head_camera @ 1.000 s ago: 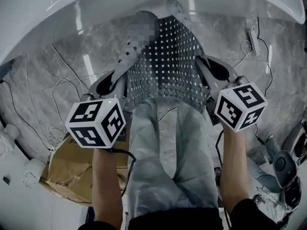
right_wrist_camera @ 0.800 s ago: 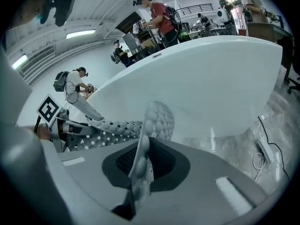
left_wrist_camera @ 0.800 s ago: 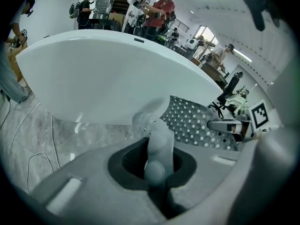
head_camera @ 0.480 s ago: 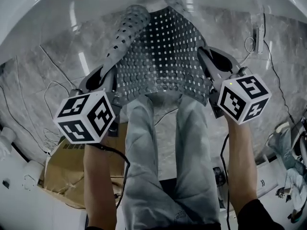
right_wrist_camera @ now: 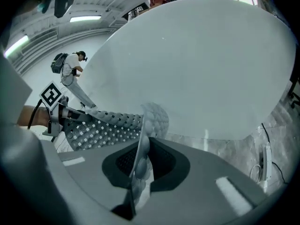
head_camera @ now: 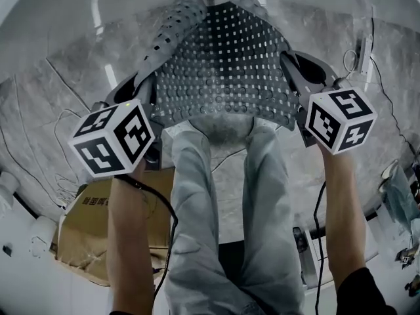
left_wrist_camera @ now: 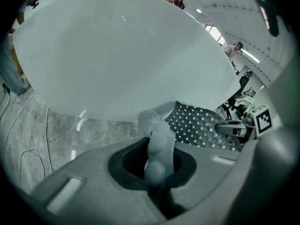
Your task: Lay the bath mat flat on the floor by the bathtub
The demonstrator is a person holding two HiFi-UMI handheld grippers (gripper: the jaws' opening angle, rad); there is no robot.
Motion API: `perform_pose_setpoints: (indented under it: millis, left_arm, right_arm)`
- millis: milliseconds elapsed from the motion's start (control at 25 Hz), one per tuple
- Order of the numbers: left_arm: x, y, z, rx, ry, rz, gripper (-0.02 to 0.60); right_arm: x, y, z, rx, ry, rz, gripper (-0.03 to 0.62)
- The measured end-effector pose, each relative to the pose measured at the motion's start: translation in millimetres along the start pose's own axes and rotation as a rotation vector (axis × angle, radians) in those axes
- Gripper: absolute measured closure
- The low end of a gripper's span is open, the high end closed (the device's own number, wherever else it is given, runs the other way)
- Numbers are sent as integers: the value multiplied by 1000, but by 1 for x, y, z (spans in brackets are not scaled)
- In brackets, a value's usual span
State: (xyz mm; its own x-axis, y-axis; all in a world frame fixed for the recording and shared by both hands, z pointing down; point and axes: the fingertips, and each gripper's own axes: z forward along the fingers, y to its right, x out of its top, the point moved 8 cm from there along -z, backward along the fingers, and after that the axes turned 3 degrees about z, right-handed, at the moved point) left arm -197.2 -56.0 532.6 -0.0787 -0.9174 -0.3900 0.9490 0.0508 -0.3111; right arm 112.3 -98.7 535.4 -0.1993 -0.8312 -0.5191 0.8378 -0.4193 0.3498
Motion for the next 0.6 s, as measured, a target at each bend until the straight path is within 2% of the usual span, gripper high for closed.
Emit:
perform_pose_setpoints:
  millis: [240,600]
  left_arm:
    - [-12,-7,28,-3,1,7,560]
    - [-33,-21,61,11,52,9,560]
  right_arm:
    - [-12,16,21,-21,-7,-22,572]
    - [-40,39,49,-60,6,-38,572]
